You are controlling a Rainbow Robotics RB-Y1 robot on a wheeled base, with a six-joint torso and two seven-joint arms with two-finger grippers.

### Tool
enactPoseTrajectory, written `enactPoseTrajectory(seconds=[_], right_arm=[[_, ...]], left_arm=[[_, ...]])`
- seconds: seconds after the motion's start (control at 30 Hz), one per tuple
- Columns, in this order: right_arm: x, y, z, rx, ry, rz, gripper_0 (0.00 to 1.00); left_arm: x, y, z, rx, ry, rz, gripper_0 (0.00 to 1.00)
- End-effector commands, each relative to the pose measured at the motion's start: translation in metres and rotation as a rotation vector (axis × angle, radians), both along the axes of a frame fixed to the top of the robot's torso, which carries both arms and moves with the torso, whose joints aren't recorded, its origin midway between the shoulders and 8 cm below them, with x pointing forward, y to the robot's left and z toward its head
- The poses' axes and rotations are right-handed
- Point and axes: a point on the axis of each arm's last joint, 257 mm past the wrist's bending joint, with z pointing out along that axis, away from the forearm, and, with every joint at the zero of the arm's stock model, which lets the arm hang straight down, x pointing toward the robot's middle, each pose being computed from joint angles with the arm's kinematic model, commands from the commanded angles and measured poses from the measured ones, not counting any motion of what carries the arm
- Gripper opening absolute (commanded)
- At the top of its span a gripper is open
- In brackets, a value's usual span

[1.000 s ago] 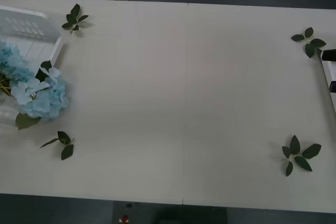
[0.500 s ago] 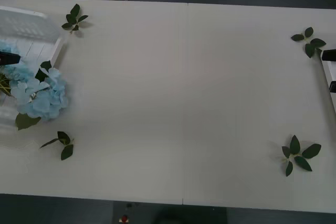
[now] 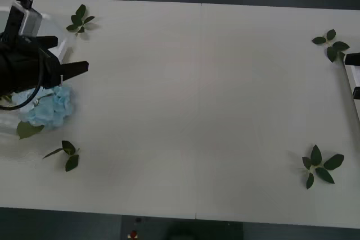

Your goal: Put the red flowers into the right box and the blue flowers into the left box

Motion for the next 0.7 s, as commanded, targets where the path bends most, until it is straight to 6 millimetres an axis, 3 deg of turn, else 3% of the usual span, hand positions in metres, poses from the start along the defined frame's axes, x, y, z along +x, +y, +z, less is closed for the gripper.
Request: enactPoseTrajectory(seconds=[0.03, 0.3, 0.53, 0.7], right_arm=[[0.001, 0.002, 0.012, -0.023, -0.04, 0.013, 1.0], [0.001, 0.002, 0.012, -0.023, -0.04, 0.013, 1.0], [0.001, 0.002, 0.012, -0.023, -0.04, 0.013, 1.0], [0.001, 0.002, 0.012, -0.023, -0.04, 0.013, 1.0]], left_arm=[[-0.032, -0.034, 0.025, -0.098, 0.011, -0.081, 1.0], [-0.075, -0.104, 0.034, -0.15, 0.041, -0.263, 1.0], [-0.085, -0.139, 0.026, -0.139, 0.062, -0.354, 1.0], [-0.09, -0.147, 0.023, -0.143, 0.073, -0.376, 1.0]])
